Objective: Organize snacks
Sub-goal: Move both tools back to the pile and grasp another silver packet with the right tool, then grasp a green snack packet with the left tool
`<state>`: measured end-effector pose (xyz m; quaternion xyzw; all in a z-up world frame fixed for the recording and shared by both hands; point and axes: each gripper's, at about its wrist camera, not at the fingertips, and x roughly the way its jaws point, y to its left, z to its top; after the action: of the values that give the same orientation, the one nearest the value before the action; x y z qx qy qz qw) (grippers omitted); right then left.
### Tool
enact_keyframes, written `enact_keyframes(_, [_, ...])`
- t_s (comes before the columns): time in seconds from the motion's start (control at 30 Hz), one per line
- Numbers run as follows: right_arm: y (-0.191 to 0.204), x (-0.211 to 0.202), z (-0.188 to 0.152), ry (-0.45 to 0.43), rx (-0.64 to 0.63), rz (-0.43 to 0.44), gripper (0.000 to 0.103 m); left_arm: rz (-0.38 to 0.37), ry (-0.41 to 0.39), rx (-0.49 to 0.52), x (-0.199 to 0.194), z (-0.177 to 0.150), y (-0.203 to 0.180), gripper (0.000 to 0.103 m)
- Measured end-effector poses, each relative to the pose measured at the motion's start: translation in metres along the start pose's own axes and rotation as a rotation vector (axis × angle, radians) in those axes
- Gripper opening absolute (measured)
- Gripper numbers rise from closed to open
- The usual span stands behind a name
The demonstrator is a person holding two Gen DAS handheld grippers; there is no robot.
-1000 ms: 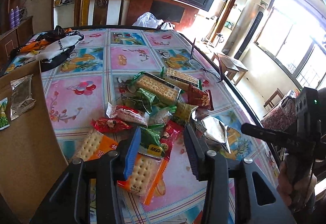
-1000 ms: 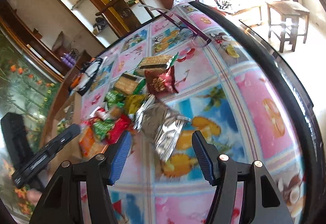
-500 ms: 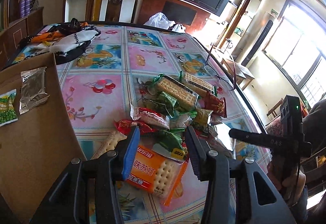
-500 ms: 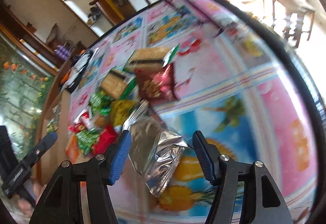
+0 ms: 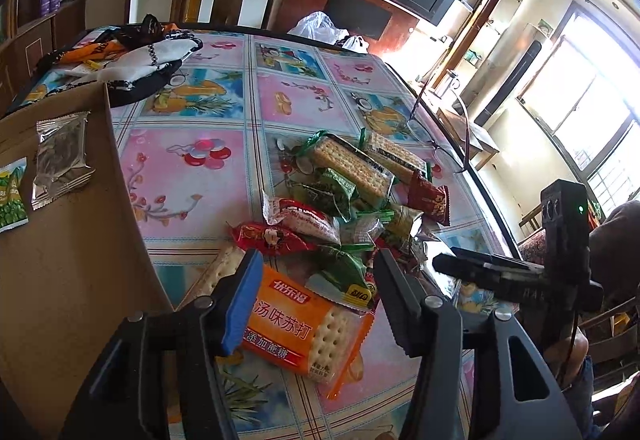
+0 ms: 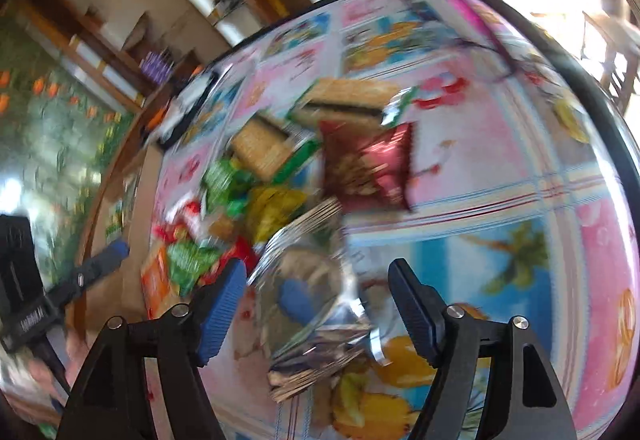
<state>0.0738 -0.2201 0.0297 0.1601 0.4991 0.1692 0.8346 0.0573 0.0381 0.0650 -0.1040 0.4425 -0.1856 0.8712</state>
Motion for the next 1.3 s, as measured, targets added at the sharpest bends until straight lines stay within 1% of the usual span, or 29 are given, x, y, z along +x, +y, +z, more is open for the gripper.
enact_keyframes(0.07, [0.016, 0.005, -0.006, 0.012, -0.091, -0.035, 0.079, 0.002, 0.001, 0.028, 0.002, -0.001, -0.006, 0.058])
enact_keyframes(0.13, [0.031, 0.010, -0.016, -0.016, -0.200, -0.129, 0.080, 0.014, 0.001, 0.077, 0.005, -0.003, -0.015, 0.067])
enact_keyframes(0.17, [0.035, 0.012, -0.020, -0.026, -0.239, -0.163, 0.079, 0.026, 0.001, 0.104, 0.008, -0.005, -0.021, 0.068])
enact_keyframes(0.23, [0.042, 0.015, -0.027, -0.035, -0.311, -0.238, 0.069, 0.036, 0.013, 0.142, 0.012, -0.007, -0.029, 0.069])
enact_keyframes(0.27, [0.043, 0.015, -0.028, -0.040, -0.326, -0.253, 0.064, 0.039, 0.018, 0.155, 0.015, -0.008, -0.031, 0.069])
enact_keyframes(0.33, [0.040, 0.013, -0.028, -0.048, -0.326, -0.245, 0.063, 0.057, 0.032, 0.189, 0.023, -0.011, -0.038, 0.069])
enact_keyframes(0.4, [0.035, 0.010, -0.027, -0.053, -0.309, -0.246, 0.063, 0.092, 0.044, 0.216, 0.033, -0.014, -0.042, 0.069])
enact_keyframes(0.47, [0.029, 0.005, -0.024, -0.062, -0.284, -0.240, 0.063, 0.113, 0.057, 0.226, 0.043, -0.014, -0.044, 0.065])
enact_keyframes(0.5, [0.028, 0.003, -0.024, -0.065, -0.272, -0.234, 0.063, 0.115, 0.074, 0.229, 0.049, -0.015, -0.044, 0.054])
enact_keyframes(0.53, [0.026, 0.000, -0.025, -0.068, -0.255, -0.225, 0.063, 0.119, 0.085, 0.230, 0.054, -0.015, -0.044, 0.045])
enact_keyframes(0.6, [0.025, -0.002, -0.025, -0.065, -0.242, -0.215, 0.063, 0.129, 0.092, 0.237, 0.062, -0.015, -0.045, 0.044])
enact_keyframes(0.77, [0.025, -0.002, -0.027, -0.060, -0.228, -0.219, 0.063, 0.111, 0.074, 0.228, 0.068, -0.013, -0.047, 0.045])
enact_keyframes(0.9, [0.026, 0.000, -0.026, -0.056, -0.232, -0.218, 0.063, 0.096, 0.076, 0.201, 0.070, -0.011, -0.042, 0.050])
enact_keyframes(1.0, [0.028, 0.001, -0.027, -0.056, -0.240, -0.226, 0.063, 0.101, 0.074, 0.190, 0.070, -0.011, -0.039, 0.058])
enact_keyframes(1.07, [0.028, 0.001, -0.027, -0.057, -0.236, -0.223, 0.063, 0.097, 0.074, 0.193, 0.070, -0.011, -0.039, 0.058])
enact_keyframes(1.1, [0.028, 0.001, -0.026, -0.057, -0.235, -0.222, 0.063, 0.100, 0.070, 0.197, 0.070, -0.012, -0.040, 0.056])
enact_keyframes(1.13, [0.028, 0.001, -0.027, -0.057, -0.236, -0.223, 0.063, 0.094, 0.068, 0.195, 0.069, -0.012, -0.040, 0.049])
enact_keyframes(1.2, [0.028, 0.001, -0.027, -0.058, -0.238, -0.226, 0.063, 0.061, 0.068, 0.181, 0.068, -0.013, -0.040, 0.039])
enact_keyframes(1.3, [0.028, 0.002, -0.026, -0.059, -0.239, -0.227, 0.063, 0.064, 0.065, 0.181, 0.066, -0.015, -0.042, 0.038])
